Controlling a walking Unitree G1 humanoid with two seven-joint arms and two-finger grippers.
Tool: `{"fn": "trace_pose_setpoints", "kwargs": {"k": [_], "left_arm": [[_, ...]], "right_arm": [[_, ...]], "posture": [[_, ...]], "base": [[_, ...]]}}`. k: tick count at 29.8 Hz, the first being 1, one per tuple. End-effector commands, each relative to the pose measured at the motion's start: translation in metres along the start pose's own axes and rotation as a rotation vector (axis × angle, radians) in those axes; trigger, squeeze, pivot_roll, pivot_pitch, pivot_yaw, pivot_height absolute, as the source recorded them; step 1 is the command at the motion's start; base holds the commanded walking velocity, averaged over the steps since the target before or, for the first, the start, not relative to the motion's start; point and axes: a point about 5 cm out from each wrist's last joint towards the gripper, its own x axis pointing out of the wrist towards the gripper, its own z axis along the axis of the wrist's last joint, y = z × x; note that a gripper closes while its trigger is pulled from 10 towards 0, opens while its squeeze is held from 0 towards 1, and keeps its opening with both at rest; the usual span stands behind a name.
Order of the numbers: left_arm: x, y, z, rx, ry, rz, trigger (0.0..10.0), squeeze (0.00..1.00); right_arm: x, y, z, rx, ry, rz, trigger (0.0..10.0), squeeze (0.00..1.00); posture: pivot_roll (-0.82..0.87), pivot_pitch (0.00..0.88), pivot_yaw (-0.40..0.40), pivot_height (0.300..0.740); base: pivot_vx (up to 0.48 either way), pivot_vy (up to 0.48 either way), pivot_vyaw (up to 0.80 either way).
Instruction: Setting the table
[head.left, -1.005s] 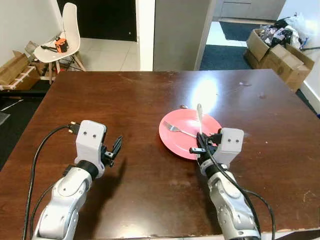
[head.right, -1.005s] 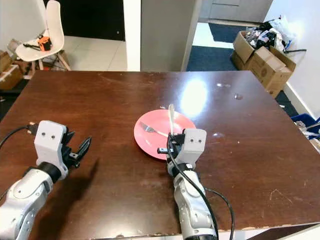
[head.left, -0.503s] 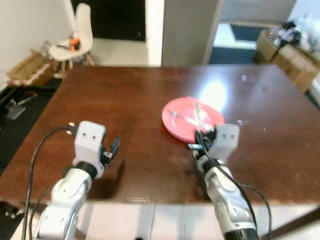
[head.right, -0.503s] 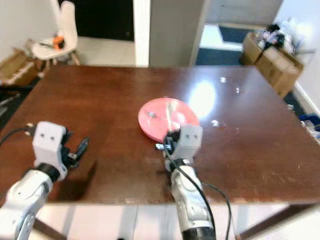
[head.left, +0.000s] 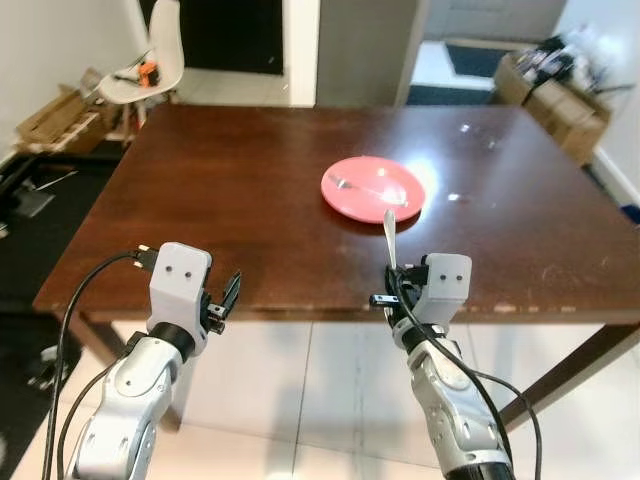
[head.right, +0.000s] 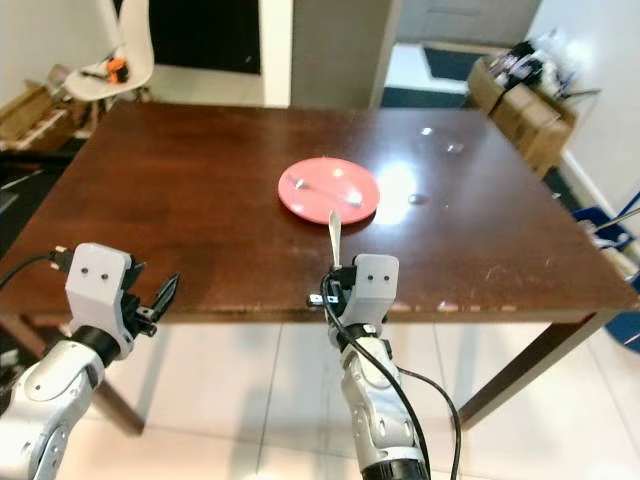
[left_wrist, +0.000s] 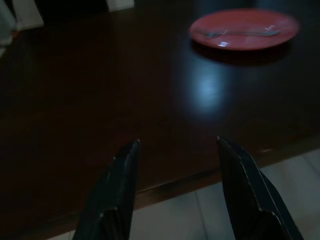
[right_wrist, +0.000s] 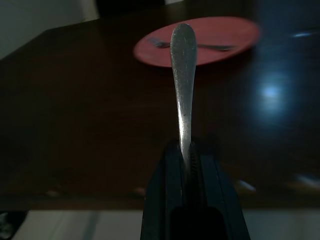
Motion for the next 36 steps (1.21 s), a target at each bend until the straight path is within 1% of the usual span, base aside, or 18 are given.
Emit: {"fn": "trace_pose_setpoints", "kwargs": {"k": [1, 7, 18, 21, 33, 36], "left_arm": [[-0.0006, 0.0001, 0.0000, 0.010, 0.002, 0.002, 10.0, 0.00], [0.0003, 0.0004, 0.0004, 0.009, -0.001, 0.001, 10.0, 0.00], [0.0017, -0.0006, 0.0011, 0.002, -0.002, 0.001, 10.0, 0.00], [0.0020, -0.0012, 0.0010, -0.001, 0.000, -0.002, 10.0, 0.00], [0.0024, -0.0020, -0.0008, -0.001, 0.007, -0.001, 10.0, 0.00], [0.0024, -0.0009, -0.0055, -0.008, 0.023, 0.005, 10.0, 0.00]], "right_arm": [[-0.0007, -0.0015, -0.0004, 0.004, -0.006, -0.012, 10.0, 0.00], [-0.0008, -0.0014, -0.0008, 0.009, -0.006, -0.015, 10.0, 0.00], [-0.0005, -0.0027, -0.0019, 0.015, 0.000, -0.027, 10.0, 0.00], [0.0000, -0.0035, -0.0026, 0.033, 0.005, -0.035, 10.0, 0.00], [0.0008, -0.0041, -0.0028, 0.040, 0.008, -0.036, 10.0, 0.00], [0.0005, -0.0035, -0.0041, 0.040, 0.013, -0.032, 10.0, 0.00]], "posture": [[0.04, 0.036, 0.050, 0.740], [0.04, 0.034, 0.052, 0.740], [0.04, 0.035, 0.053, 0.740], [0.04, 0.035, 0.053, 0.740], [0.04, 0.034, 0.053, 0.740], [0.04, 0.035, 0.054, 0.740]], "base": [[-0.330, 0.000, 0.00], [-0.285, 0.000, 0.00], [0.000, 0.000, 0.00], [0.000, 0.000, -0.80], [0.000, 0.000, -0.79], [0.000, 0.000, -0.78]]}}
